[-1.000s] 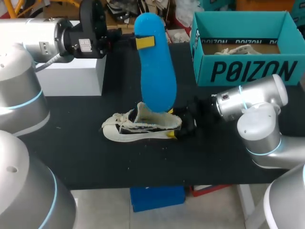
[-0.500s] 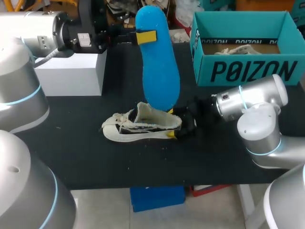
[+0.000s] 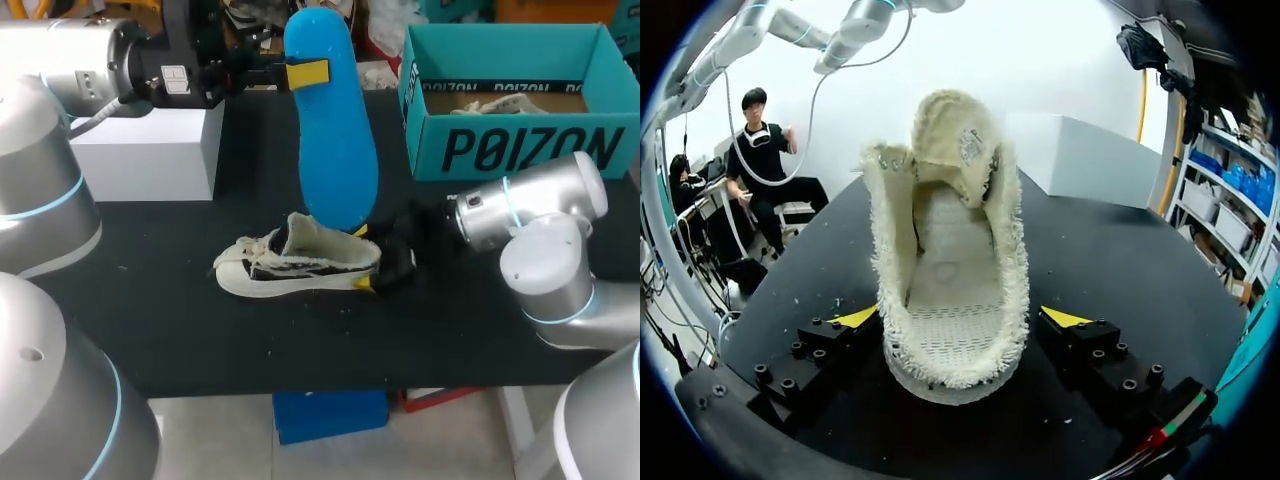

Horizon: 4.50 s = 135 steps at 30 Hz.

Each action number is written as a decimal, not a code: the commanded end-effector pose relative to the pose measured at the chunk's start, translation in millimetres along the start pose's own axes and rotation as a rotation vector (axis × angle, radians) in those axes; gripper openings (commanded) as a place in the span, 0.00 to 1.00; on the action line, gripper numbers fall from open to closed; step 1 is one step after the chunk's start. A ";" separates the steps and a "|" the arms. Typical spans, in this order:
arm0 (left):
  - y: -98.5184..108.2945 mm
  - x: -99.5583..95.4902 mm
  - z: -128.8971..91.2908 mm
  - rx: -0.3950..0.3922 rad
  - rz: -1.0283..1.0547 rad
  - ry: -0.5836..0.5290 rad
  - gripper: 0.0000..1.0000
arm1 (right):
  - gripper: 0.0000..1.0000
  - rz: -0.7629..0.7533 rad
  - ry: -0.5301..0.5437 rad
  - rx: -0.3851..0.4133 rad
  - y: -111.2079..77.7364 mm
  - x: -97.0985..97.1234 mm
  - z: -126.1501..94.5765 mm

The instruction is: Take the shoe out of the shoebox, open the shoe tongue, remove and reinsert the insole, then place the shoe into the shoebox

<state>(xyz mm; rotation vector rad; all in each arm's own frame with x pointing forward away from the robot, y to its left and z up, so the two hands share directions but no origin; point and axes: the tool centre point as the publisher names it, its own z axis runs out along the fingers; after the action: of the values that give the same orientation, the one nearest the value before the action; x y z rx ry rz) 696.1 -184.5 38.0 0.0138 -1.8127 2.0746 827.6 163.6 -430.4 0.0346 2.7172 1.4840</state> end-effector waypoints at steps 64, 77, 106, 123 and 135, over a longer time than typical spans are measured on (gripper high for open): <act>1.1 0.9 0.2 -0.002 0.000 -0.003 0.00 | 1.00 -0.125 0.068 0.830 47.1 3.5 -6.6; 1.1 0.9 0.2 -0.002 0.000 -0.003 0.00 | 1.00 -0.126 0.072 0.758 47.2 7.1 -7.4; 1.1 0.9 0.2 -0.002 0.000 -0.003 0.00 | 1.00 -0.072 0.028 0.239 24.2 5.1 -2.2; 1.1 0.9 0.2 -0.002 0.000 -0.003 0.00 | 1.00 -0.014 -0.029 0.071 -3.3 7.6 1.6; 1.1 0.9 0.2 -0.002 0.000 -0.003 0.00 | 1.00 -0.014 -0.007 -0.001 -11.3 1.7 10.1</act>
<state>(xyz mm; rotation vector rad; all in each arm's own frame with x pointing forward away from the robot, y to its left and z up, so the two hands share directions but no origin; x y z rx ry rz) 695.8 -184.3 37.9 0.0144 -1.8129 2.0749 824.2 164.4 -439.5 0.0242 2.7307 1.4298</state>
